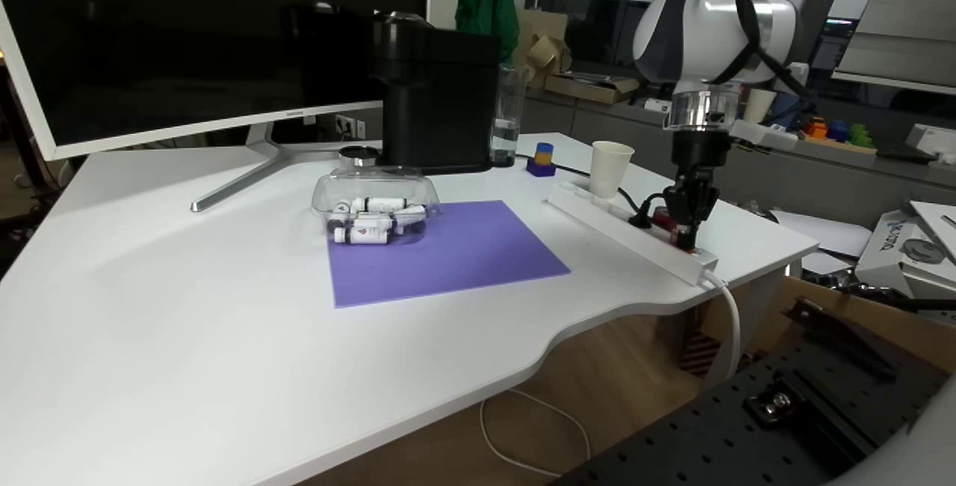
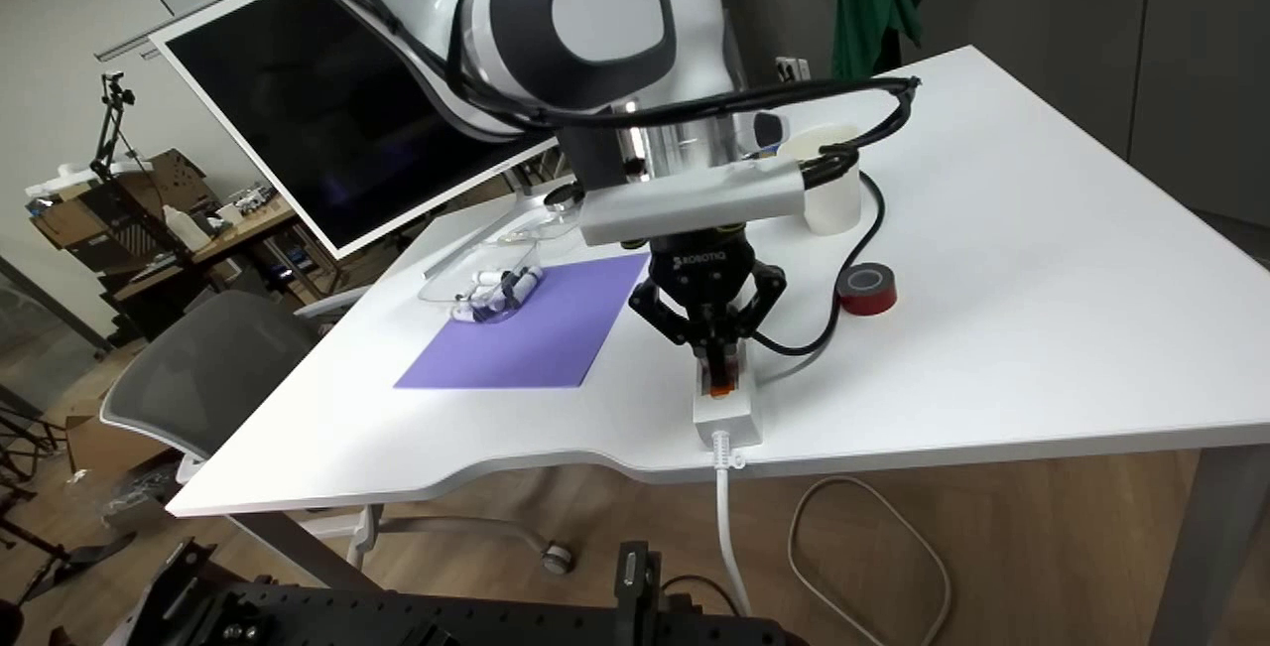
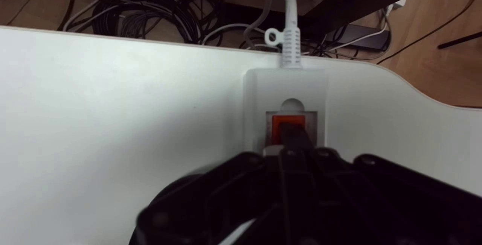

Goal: Turn on the switch of the extension cord

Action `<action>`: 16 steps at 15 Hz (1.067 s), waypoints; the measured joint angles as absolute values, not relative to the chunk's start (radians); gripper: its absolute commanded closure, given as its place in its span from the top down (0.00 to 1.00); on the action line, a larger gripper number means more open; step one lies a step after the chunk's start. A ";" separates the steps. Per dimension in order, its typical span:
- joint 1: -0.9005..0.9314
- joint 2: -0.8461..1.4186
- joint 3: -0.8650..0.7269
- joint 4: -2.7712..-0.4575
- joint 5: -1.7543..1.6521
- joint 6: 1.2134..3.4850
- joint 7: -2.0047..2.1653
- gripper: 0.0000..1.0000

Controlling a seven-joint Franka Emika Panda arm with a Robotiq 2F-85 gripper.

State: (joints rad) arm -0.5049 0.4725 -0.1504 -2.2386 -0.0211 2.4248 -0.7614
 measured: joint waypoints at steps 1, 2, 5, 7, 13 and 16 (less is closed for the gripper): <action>-0.516 0.485 -0.150 -2.214 -0.005 2.381 -0.793 0.00; -0.525 0.498 -0.150 -2.189 0.009 2.338 -0.820 0.00; -0.543 0.531 -0.151 -2.130 0.038 2.242 -0.883 0.00; -0.544 0.535 -0.151 -2.121 0.042 2.227 -0.907 0.00; -0.496 0.437 -0.139 -2.179 0.043 2.283 -0.949 0.00; -0.438 0.301 -0.143 -2.260 0.039 2.331 -0.935 0.00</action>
